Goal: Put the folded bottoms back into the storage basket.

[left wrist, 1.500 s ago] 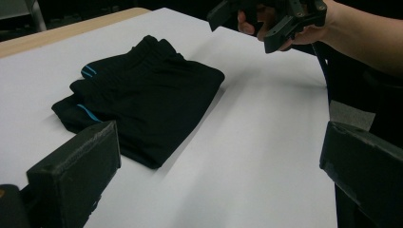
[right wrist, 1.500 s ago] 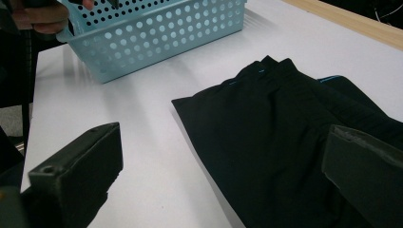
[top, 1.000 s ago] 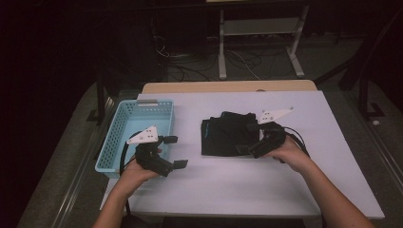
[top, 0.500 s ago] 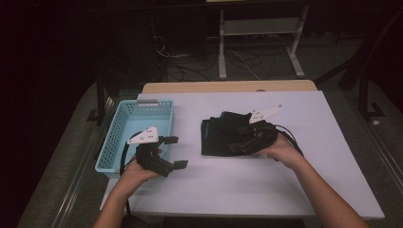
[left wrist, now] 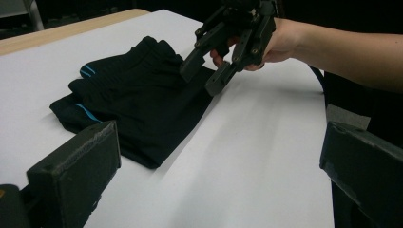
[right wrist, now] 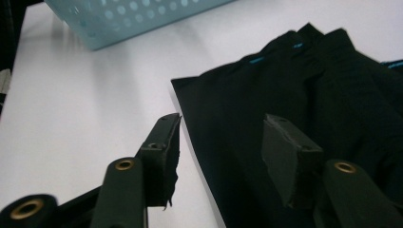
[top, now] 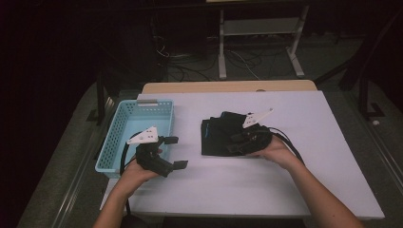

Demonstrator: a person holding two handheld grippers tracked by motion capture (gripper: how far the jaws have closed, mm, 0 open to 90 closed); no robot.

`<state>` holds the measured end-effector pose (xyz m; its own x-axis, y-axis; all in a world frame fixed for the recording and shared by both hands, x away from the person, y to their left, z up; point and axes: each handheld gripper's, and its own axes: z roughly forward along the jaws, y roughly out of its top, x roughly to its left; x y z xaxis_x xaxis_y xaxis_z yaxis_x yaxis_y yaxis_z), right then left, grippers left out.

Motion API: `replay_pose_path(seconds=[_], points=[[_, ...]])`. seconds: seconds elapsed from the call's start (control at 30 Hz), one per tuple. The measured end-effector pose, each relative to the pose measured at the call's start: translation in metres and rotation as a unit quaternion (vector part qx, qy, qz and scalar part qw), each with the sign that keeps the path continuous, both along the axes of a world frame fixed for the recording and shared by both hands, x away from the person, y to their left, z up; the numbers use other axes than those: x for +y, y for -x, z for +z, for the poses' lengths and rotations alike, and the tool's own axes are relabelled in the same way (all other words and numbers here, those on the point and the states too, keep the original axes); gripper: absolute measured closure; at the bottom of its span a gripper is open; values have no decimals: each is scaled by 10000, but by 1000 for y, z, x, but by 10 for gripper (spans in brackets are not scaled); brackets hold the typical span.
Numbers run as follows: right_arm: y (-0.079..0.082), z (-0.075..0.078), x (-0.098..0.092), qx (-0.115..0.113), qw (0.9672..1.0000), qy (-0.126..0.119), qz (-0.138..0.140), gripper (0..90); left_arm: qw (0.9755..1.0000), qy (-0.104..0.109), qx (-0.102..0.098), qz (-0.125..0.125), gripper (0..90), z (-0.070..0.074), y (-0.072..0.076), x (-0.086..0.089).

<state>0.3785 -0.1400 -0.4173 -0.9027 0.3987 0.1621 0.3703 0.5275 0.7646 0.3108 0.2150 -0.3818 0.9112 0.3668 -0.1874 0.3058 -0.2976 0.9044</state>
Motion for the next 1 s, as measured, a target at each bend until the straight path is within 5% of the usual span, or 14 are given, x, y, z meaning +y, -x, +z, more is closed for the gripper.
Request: replay_pose_path(seconds=[0.67, 1.0], points=[[-1, -24, 8, -72, 9981, 603, 79, 503, 10000, -7, -21, -26, 0, 0, 0, 0], [6, -30, 13, -516, 9940, 924, 262, 501, 10000, -10, -19, -23, 0, 0, 1, 0]])
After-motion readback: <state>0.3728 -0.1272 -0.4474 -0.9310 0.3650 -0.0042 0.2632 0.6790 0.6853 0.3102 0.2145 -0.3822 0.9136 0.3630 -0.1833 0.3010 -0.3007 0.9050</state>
